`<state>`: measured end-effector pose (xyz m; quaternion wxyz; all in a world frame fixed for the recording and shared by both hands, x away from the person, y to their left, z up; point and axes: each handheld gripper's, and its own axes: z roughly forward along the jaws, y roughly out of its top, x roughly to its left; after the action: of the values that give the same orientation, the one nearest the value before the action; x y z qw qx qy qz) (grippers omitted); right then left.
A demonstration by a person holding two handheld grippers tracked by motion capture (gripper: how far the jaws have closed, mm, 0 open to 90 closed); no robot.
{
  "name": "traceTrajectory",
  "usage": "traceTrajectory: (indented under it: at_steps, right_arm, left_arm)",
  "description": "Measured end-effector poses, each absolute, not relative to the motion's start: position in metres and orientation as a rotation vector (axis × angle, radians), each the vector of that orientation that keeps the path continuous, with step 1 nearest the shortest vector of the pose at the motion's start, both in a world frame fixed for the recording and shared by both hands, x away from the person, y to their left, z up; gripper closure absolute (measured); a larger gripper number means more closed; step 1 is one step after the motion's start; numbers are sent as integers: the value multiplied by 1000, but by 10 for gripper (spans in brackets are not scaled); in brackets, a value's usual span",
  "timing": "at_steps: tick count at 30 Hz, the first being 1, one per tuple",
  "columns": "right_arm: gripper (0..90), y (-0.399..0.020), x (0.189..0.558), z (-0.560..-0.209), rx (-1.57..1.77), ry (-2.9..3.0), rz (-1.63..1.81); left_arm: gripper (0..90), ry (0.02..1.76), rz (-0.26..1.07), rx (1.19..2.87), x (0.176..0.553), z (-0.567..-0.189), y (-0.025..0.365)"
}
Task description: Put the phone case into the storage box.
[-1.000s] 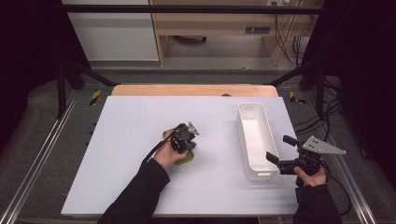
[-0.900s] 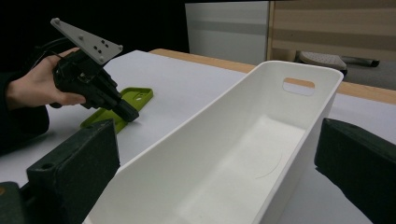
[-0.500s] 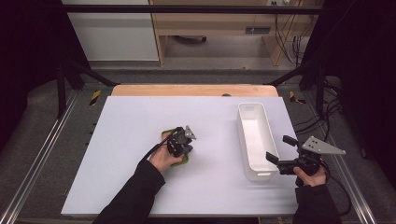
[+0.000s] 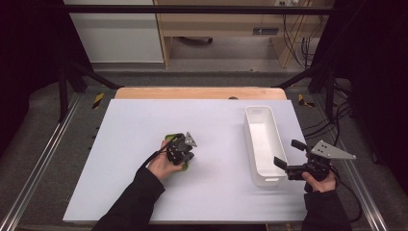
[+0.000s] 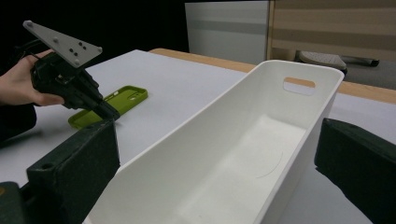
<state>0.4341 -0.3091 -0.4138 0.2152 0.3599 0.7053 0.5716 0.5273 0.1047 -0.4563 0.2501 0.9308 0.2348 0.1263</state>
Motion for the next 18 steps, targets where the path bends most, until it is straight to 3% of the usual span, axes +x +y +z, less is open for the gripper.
traceTrajectory:
  at_steps: [12, 18]
  right_arm:
    - [4, -309, 434, -414, 996, 1956, 1584]
    - [4, -309, 434, -414, 993, 1954, 1588]
  left_arm:
    - [900, 642, 330, 2523, 524, -456, 109]
    - [900, 636, 323, 2441, 518, -445, 112]
